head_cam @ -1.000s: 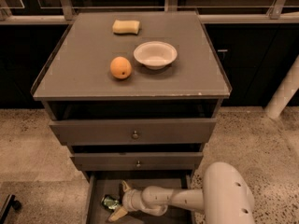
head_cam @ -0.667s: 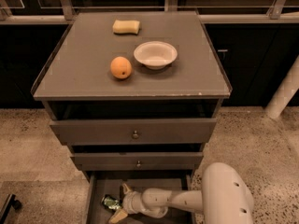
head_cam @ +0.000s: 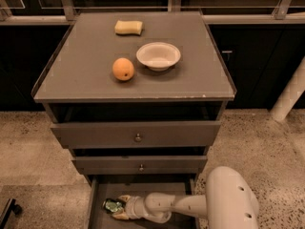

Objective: Pick green can from bottom drawer and place on counter

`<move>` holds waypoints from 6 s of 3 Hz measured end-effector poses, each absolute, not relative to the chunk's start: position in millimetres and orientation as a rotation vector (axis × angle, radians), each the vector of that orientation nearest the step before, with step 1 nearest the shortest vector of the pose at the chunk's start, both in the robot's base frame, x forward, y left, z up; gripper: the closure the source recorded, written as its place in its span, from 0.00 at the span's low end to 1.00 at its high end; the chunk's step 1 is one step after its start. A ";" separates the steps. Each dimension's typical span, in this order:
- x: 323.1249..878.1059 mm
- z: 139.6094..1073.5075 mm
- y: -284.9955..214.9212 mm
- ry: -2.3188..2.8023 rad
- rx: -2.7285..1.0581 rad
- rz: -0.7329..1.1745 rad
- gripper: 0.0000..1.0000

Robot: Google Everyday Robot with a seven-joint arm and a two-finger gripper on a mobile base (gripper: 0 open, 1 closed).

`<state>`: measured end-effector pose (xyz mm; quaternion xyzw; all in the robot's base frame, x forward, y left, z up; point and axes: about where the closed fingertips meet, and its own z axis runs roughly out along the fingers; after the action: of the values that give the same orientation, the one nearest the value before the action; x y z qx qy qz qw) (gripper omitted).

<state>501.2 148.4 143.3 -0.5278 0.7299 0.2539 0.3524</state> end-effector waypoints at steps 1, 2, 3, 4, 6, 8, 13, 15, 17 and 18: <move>501.2 143.3 148.4 1.888 -1.366 0.657 0.64; 501.1 143.3 148.4 1.888 -1.366 0.657 0.87; 501.1 143.3 148.4 1.888 -1.366 0.657 1.00; 500.9 151.3 144.8 1.843 -1.369 0.713 1.00; 503.6 247.4 41.2 1.688 -1.335 0.827 1.00; 494.9 355.2 -37.2 1.716 -1.411 0.752 1.00; 449.2 513.6 3.4 1.584 -1.620 0.427 1.00; 421.6 641.6 -1.0 1.327 -1.817 0.266 1.00; 416.8 651.5 -7.6 1.256 -1.877 0.270 1.00; 423.8 668.8 -3.3 1.242 -1.897 0.239 1.00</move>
Offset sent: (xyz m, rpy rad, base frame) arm 0.0000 0.0000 0.0000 0.0000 0.0000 0.0000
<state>423.8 -3.3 668.8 -0.7560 0.4951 0.0952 0.4175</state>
